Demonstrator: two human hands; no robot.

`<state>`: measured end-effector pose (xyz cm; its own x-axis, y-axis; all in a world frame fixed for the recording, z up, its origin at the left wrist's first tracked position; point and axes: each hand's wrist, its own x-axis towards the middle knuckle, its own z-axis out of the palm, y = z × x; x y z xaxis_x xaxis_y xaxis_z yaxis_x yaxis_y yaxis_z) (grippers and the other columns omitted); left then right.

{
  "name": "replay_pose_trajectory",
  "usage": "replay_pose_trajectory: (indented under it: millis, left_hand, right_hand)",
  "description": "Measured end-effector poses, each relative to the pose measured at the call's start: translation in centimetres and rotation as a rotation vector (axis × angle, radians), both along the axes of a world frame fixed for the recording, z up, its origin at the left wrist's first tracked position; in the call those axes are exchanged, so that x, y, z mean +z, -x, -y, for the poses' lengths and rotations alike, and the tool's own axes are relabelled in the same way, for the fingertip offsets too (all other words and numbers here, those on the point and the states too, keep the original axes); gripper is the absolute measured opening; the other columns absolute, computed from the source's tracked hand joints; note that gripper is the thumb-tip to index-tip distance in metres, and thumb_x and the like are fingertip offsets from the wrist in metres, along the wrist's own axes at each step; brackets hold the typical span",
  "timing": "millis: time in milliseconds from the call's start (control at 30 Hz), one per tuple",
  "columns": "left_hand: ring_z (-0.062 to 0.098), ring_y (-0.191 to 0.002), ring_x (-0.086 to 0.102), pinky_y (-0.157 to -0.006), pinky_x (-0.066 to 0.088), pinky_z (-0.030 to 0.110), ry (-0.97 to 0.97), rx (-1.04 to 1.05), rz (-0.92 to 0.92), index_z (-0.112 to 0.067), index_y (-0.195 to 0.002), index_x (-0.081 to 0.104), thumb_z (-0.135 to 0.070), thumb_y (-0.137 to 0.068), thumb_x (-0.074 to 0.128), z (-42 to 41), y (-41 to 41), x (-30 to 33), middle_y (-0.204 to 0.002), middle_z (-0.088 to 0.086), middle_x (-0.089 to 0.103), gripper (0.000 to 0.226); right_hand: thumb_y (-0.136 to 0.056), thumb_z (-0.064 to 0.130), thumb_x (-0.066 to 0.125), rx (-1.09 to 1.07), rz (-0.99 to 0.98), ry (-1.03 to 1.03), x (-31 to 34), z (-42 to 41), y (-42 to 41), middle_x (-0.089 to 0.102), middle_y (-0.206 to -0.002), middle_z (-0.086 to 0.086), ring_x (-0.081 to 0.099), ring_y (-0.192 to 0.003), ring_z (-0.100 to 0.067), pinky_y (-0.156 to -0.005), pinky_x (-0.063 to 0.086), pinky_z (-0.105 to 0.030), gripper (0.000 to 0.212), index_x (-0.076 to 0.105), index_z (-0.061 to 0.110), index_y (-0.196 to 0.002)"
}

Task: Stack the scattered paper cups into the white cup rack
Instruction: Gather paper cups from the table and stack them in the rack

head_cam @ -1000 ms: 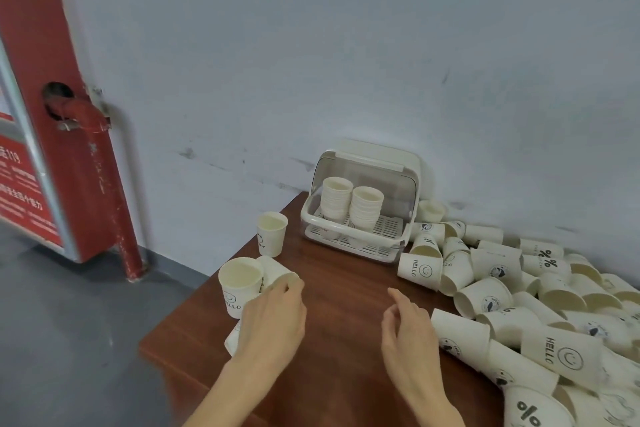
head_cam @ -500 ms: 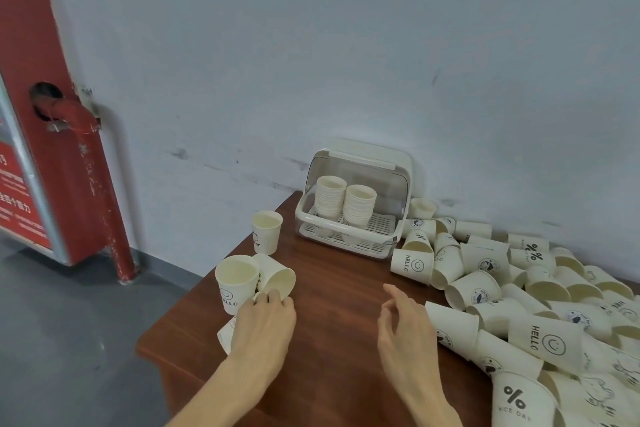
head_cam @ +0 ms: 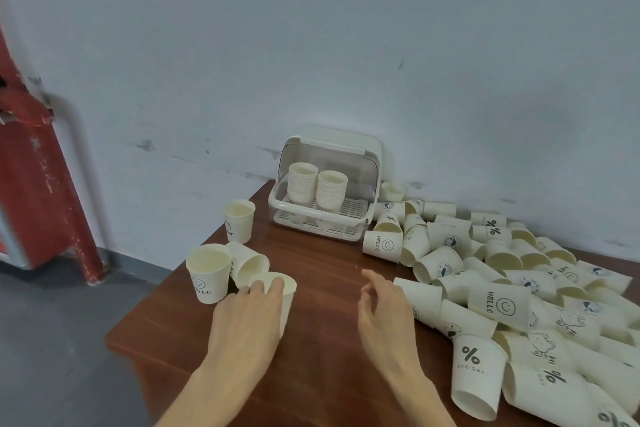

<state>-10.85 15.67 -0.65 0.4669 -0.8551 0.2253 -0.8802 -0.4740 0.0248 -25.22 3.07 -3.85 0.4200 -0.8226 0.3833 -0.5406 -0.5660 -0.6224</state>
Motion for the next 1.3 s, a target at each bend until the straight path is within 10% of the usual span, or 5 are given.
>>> replay_pose_trajectory:
  millis: [400,1300]
  left_hand:
    - [0.011,-0.070,0.056,-0.059,0.043,0.027,0.357,-0.199,-0.251,-0.029,-0.092,0.046,-0.039,-0.099,0.034,3.8,4.4,-0.9,-0.080,-0.010,0.053,0.017]
    - [0.020,-0.063,0.054,-0.057,0.047,0.037,0.549,-0.412,-0.304,-0.021,-0.088,0.053,-0.028,-0.094,0.051,18.6,9.5,3.2,-0.073,-0.007,0.058,0.010]
  right_hand:
    - [-0.097,0.017,0.046,-0.076,-0.031,0.056,2.1,2.0,5.9,0.060,-0.108,0.011,0.049,-0.108,-0.007,-0.091,0.036,-0.018,0.037,0.053,0.027,-0.131]
    - [-0.092,0.010,0.046,-0.419,-0.196,0.027,5.5,16.5,18.5,0.065,-0.106,-0.003,0.057,-0.100,-0.022,-0.084,0.047,-0.036,0.026,0.059,0.011,-0.115]
